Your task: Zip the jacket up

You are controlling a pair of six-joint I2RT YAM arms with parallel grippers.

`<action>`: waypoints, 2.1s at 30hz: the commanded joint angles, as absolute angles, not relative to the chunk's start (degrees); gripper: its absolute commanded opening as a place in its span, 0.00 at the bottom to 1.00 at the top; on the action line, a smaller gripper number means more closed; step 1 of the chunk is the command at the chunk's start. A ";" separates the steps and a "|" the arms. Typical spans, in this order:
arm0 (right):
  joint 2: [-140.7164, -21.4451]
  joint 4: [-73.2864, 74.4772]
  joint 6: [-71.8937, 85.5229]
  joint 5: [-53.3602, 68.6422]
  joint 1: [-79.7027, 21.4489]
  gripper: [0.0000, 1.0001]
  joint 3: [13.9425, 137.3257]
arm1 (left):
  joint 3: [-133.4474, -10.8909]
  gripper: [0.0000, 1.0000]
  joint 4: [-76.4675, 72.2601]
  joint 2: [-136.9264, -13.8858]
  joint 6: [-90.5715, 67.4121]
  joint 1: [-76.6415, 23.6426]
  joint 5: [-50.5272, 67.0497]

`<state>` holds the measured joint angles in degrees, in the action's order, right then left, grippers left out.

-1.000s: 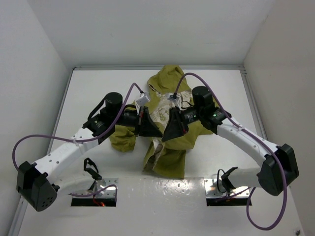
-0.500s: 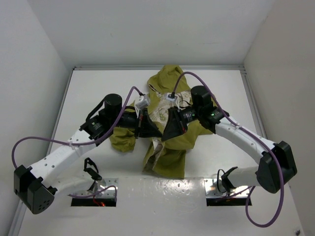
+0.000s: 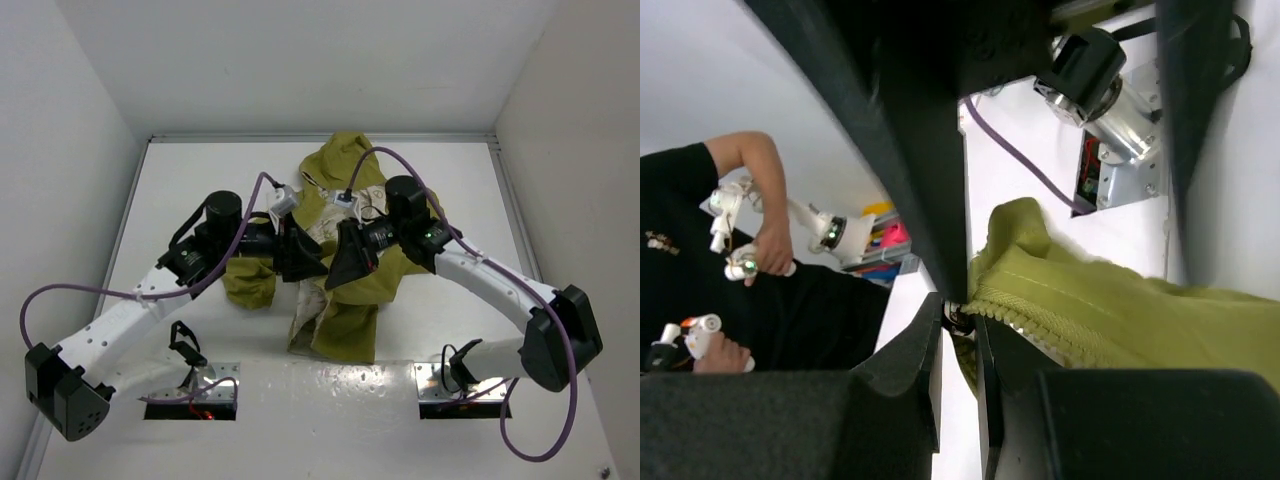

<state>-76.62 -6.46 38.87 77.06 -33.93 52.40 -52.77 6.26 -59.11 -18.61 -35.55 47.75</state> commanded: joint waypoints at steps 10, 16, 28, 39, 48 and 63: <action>-80.33 -41.04 69.86 69.79 -31.12 0.00 46.59 | -47.20 0.34 1.05 -46.93 -26.45 -29.79 47.98; -83.58 -46.14 77.42 63.81 -32.42 0.00 46.84 | -45.44 0.42 4.91 -44.91 -30.32 -29.79 48.18; -87.80 -43.16 79.89 61.35 -32.87 0.00 52.03 | -40.52 0.49 3.18 -46.67 -39.81 -28.21 43.15; -88.15 -42.54 79.19 61.26 -33.05 0.00 51.24 | -39.29 0.46 -4.48 -47.72 -42.28 -28.21 42.45; -87.63 -42.80 79.37 61.26 -32.43 0.00 50.80 | -39.29 0.01 -3.78 -48.26 -41.66 -28.21 41.22; -82.97 -43.33 78.31 65.21 -24.96 0.00 41.40 | -37.18 0.00 -0.36 -42.54 -40.61 -21.54 41.13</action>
